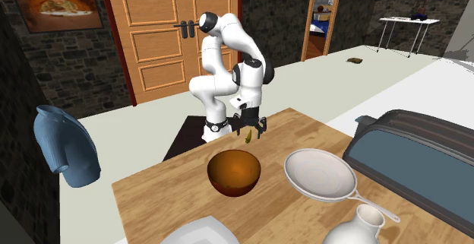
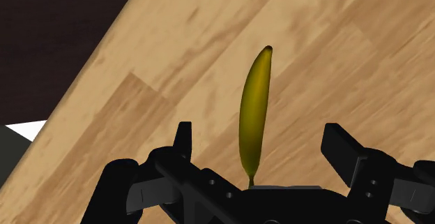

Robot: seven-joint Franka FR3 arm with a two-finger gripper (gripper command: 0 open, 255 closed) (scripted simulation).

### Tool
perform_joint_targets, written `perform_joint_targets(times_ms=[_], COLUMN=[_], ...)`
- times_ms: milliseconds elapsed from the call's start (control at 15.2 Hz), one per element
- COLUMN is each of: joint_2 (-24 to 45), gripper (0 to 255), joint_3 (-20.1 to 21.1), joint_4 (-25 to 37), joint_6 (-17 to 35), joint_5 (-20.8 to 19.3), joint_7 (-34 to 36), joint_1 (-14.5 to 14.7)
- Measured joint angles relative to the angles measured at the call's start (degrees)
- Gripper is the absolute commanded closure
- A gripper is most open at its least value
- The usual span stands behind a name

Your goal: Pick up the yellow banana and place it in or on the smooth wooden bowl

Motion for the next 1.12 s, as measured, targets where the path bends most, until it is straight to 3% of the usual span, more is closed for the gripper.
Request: perform_joint_targets(times_ms=[594,660,1122], joint_2=[2.0,2.0,2.0], gripper=[0,255,255], joint_3=[1.2,1.2,1.2], joint_4=[-1.2,-1.2,-1.2], joint_6=[3.1,3.1,3.1], joint_5=[1.2,1.2,1.2], joint_7=[-0.1,-0.1,-0.1], joint_1=[0.2,0.2,0.2])
